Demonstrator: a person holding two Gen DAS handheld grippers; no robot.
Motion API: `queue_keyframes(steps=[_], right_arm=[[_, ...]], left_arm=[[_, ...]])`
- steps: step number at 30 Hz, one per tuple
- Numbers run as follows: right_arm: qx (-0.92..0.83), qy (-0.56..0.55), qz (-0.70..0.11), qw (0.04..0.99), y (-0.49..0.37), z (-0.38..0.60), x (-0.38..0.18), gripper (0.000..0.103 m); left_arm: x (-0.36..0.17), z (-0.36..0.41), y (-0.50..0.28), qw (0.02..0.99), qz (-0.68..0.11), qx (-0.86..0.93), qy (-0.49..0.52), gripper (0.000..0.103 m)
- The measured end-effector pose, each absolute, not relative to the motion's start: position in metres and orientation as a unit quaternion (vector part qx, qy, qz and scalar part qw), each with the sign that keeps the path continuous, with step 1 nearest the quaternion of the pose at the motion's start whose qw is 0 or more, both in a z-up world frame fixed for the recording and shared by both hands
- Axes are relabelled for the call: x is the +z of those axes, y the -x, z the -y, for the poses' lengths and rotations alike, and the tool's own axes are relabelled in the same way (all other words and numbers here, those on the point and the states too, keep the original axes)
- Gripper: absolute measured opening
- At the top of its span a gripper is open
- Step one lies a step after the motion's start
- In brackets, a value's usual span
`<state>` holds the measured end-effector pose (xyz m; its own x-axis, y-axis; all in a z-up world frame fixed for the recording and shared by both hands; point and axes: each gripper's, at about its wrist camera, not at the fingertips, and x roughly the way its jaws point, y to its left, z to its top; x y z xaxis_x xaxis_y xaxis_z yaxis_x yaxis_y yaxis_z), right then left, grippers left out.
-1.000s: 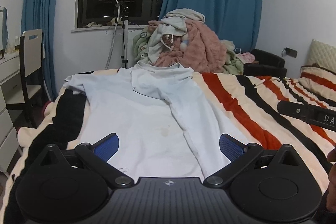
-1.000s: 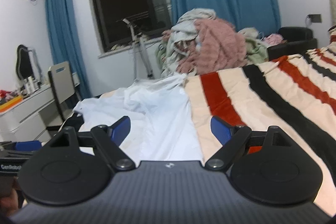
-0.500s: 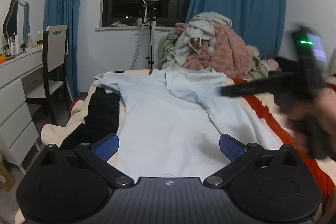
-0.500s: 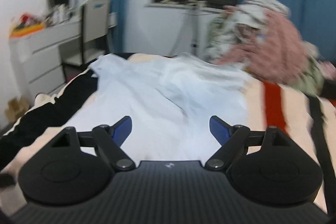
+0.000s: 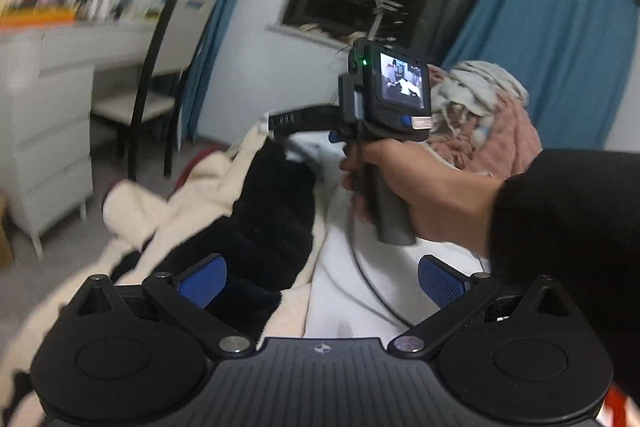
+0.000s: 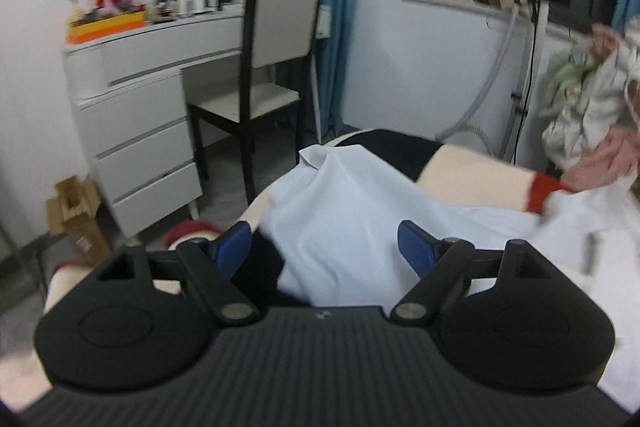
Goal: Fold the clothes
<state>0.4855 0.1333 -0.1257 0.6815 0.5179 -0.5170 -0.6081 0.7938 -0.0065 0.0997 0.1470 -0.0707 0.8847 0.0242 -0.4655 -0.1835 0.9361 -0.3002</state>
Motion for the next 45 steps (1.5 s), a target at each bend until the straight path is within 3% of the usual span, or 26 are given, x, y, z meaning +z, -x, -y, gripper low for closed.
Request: queue_keyframes(steps=[4,6,8,20,25,29,34,36,37,38,40,45], right_arm=[[0.293,0.074,-0.270,0.914,-0.512,-0.152,-0.142,0.063],[0.280,0.055,-0.277,0.918,-0.519,-0.150,-0.145,0.043],[0.265,0.045,-0.271,0.924,-0.520,-0.143,-0.143,0.008],[0.172,-0.046,-0.103,0.979,-0.494,0.032,-0.030,0.007],[0.075,-0.112,-0.102,0.986,-0.500,0.140,-0.049,0.007],[0.024,-0.143,-0.143,0.979,-0.518,0.199,-0.095,0.007],[0.006,-0.164,-0.192,0.968,-0.539,0.222,-0.151,0.010],[0.010,-0.162,-0.204,0.965,-0.544,0.223,-0.161,0.016],[0.014,-0.161,-0.210,0.964,-0.547,0.222,-0.166,0.032],[0.027,-0.160,-0.214,0.963,-0.548,0.220,-0.164,0.057],[0.047,-0.149,-0.202,0.967,-0.541,0.212,-0.156,0.085],[0.054,-0.118,-0.192,0.973,-0.504,0.206,-0.125,0.086]], left_arm=[[-0.080,-0.160,-0.106,0.950,-0.230,0.077,0.197,0.103],[-0.082,-0.164,-0.105,0.949,-0.222,0.089,0.205,0.103],[-0.084,-0.166,-0.104,0.949,-0.213,0.102,0.209,0.103],[-0.069,-0.134,-0.082,0.964,-0.176,0.059,0.191,0.103],[-0.065,-0.113,-0.074,0.972,-0.156,0.026,0.174,0.103],[-0.076,-0.101,-0.087,0.969,-0.179,0.010,0.168,0.103],[-0.092,-0.089,-0.106,0.968,-0.201,0.015,0.148,0.103],[-0.096,-0.083,-0.113,0.968,-0.207,0.014,0.140,0.103],[-0.097,-0.082,-0.116,0.969,-0.209,0.011,0.134,0.103],[-0.099,-0.081,-0.119,0.969,-0.210,0.009,0.129,0.103],[-0.102,-0.080,-0.124,0.968,-0.217,0.006,0.129,0.103],[-0.099,-0.080,-0.118,0.970,-0.205,0.004,0.130,0.103]])
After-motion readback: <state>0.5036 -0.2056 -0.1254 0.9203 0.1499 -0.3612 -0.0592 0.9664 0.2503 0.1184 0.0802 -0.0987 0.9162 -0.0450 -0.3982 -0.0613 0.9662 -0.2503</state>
